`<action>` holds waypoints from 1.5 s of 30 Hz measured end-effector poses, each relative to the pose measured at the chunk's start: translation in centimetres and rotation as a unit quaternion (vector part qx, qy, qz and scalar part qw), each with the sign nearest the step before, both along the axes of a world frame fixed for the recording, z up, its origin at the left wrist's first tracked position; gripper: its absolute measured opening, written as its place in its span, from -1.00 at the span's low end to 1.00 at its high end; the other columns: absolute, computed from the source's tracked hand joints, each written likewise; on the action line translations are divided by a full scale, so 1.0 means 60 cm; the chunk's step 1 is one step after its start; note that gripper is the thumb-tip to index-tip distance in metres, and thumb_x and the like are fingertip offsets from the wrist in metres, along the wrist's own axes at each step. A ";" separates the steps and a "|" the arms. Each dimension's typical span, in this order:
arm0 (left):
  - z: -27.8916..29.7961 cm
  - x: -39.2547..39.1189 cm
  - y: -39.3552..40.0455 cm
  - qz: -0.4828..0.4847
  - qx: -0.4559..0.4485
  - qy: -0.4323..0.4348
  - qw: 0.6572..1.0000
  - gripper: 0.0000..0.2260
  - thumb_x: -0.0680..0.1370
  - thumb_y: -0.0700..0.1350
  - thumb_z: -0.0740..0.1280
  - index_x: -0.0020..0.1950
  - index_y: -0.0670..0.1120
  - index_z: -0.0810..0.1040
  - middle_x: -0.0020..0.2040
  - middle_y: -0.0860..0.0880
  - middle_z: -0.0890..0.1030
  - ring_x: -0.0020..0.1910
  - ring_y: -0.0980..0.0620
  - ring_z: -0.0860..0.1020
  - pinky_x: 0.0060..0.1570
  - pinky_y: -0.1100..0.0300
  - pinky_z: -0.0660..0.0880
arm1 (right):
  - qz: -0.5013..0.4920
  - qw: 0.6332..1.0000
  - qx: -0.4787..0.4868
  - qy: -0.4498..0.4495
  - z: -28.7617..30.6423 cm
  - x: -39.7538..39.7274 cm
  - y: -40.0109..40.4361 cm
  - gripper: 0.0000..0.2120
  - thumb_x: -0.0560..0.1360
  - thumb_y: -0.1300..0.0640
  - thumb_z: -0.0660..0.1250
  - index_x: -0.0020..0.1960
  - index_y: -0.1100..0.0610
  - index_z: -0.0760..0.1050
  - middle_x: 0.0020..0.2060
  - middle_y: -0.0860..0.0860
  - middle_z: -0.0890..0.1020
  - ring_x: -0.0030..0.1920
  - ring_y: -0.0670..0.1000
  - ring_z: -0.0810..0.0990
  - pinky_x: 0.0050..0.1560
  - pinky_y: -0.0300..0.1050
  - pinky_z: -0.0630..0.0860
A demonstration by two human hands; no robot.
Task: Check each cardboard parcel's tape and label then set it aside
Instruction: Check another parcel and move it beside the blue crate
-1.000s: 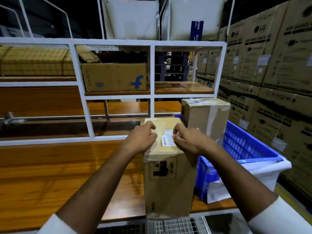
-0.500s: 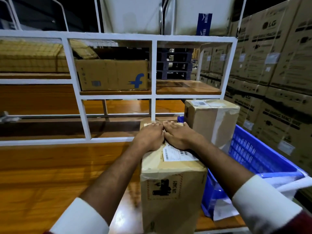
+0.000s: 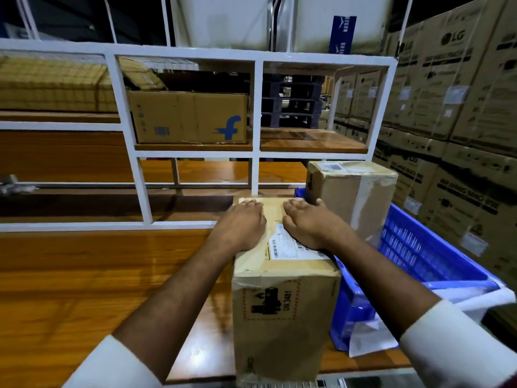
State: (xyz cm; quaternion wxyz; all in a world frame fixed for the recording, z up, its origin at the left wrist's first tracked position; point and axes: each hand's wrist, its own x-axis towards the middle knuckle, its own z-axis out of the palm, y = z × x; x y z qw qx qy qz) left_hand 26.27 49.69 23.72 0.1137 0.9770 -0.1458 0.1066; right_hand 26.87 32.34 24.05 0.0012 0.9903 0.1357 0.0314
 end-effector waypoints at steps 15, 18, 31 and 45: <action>0.021 -0.091 -0.013 -0.050 0.017 0.028 0.998 -0.61 0.70 -0.01 0.06 0.53 0.00 0.31 0.51 -0.06 0.35 0.41 -0.08 0.38 0.37 0.04 0.30 | 0.037 0.999 0.001 -0.015 0.004 -0.083 0.025 -0.51 0.68 -0.03 -0.10 0.56 0.07 0.20 0.54 0.06 0.28 0.49 0.04 0.29 0.55 0.18 -0.01; 0.028 -0.107 -0.005 -0.013 -0.018 0.050 0.999 -0.65 0.68 0.00 0.12 0.46 0.00 0.40 0.41 -0.07 0.47 0.29 -0.05 0.47 0.23 0.03 0.43 | 0.002 1.000 -0.012 -0.007 0.024 -0.104 0.009 -0.53 0.67 -0.02 -0.07 0.51 0.09 0.29 0.49 0.05 0.36 0.45 0.07 0.36 0.55 0.20 -0.04; 0.024 -0.162 0.008 -0.018 -0.009 0.054 0.998 -0.66 0.68 -0.05 0.13 0.46 0.03 0.40 0.40 -0.05 0.47 0.39 -0.12 0.36 0.43 -0.14 0.18 | -0.013 1.000 0.002 -0.018 0.019 -0.165 0.018 -0.54 0.67 -0.05 -0.02 0.52 0.04 0.26 0.48 0.01 0.37 0.43 0.05 0.38 0.49 0.25 0.14; -0.047 -0.215 0.028 -0.028 -0.148 -0.024 0.988 -0.62 0.70 0.03 0.04 0.52 0.05 0.32 0.53 0.07 0.30 0.55 0.10 0.14 0.52 0.02 0.08 | 0.000 0.996 0.076 -0.054 -0.006 -0.252 -0.008 -0.62 0.65 -0.01 0.01 0.34 0.06 0.45 0.39 0.04 0.48 0.30 0.07 0.49 0.41 0.13 0.32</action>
